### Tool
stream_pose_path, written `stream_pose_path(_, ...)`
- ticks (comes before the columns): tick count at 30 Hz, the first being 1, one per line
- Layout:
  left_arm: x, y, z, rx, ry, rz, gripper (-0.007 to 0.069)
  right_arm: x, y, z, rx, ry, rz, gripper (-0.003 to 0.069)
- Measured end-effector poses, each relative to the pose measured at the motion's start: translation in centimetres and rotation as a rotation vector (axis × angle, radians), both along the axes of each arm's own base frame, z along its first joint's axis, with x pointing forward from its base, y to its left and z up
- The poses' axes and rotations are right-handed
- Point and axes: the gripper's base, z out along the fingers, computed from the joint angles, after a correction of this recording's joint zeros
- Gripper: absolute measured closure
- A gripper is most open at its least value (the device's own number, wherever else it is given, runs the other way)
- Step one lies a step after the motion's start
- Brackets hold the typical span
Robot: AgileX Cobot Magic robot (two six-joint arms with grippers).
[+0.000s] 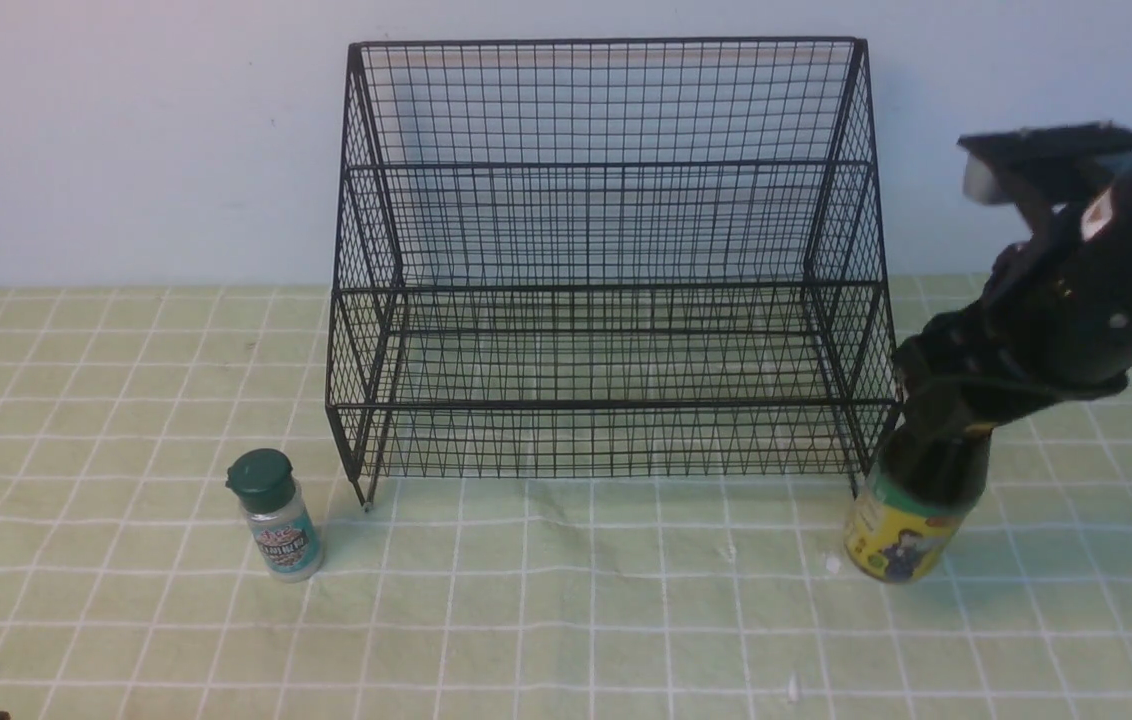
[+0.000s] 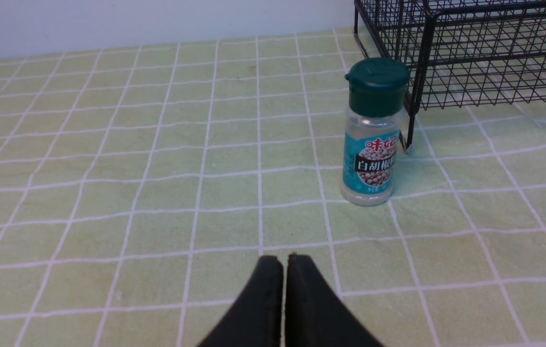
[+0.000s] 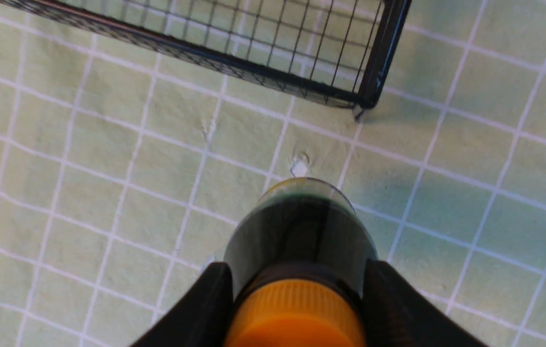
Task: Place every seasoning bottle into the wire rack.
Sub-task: Use the right arm to grab the condiment bottle closest to it, then use the right arm to put the condiment bottle back on the shelf
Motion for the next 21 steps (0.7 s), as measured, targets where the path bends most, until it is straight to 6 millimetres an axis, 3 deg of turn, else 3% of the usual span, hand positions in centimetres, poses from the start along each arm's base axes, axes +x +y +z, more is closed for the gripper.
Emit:
stream_pose_path(7,0.0,0.0,0.0,0.000,0.000,0.000,0.0631,-1.0,0.0,7.7,0.098,-0.206,0.018,0.0344)
stream_pose_path(11,0.0,0.0,0.0,0.000,0.000,0.000,0.0631,-0.1,0.4,9.7,0.120,-0.272,0.025,0.0344)
stream_pose_path(13,0.0,0.0,0.0,0.000,0.000,0.000,0.0631,1.0,0.7,9.5,0.117,-0.269,0.033,0.0344)
stream_pose_path(18,0.0,0.0,0.0,0.000,0.000,0.000,0.0631,4.9,1.9,5.9,0.091,-0.206,0.031,0.0344)
stream_pose_path(21,0.0,0.0,0.0,0.000,0.000,0.000,0.0631,6.2,2.3,4.3,0.081,-0.177,0.028,0.0344)
